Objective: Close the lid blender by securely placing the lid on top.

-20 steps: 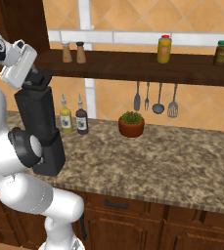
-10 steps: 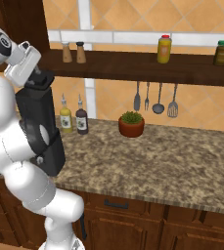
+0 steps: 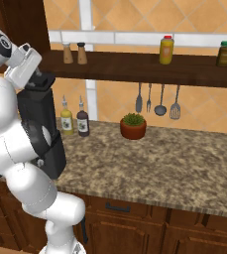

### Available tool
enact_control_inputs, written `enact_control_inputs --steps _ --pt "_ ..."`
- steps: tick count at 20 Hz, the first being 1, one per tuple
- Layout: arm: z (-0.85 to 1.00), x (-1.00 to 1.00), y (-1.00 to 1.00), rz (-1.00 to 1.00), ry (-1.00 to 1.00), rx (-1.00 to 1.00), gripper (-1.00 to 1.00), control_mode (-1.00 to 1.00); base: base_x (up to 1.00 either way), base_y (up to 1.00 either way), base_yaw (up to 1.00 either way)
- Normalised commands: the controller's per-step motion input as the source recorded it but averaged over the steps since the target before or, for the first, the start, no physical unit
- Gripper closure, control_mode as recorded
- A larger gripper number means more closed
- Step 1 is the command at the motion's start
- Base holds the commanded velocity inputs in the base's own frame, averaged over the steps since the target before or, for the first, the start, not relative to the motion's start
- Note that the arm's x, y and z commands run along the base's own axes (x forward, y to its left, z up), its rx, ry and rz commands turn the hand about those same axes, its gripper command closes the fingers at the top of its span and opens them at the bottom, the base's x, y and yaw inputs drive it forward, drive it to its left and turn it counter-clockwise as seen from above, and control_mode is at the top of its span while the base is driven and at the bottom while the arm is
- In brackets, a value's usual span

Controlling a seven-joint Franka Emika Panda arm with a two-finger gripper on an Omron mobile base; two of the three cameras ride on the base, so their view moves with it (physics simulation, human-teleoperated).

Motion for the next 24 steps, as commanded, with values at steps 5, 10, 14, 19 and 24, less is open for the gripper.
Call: enact_control_inputs --steps 5,10,14,19,24 --pt "-0.07 0.02 -0.09 0.0 0.0 0.0 1.0 -1.0 0.0 0.0 0.0" --pt "-0.2 0.0 -0.08 0.0 0.0 0.0 1.0 -1.0 0.0 0.0 0.0" --pt "-0.33 -0.03 -0.01 0.0 0.05 0.0 1.0 -1.0 0.0 0.0 0.0" --pt "-0.22 -0.44 -0.1 0.0 0.01 0.0 1.0 -1.0 0.0 0.0 0.0" --pt "-0.07 -0.67 -0.16 0.0 0.0 0.0 1.0 -1.0 0.0 0.0 0.0"
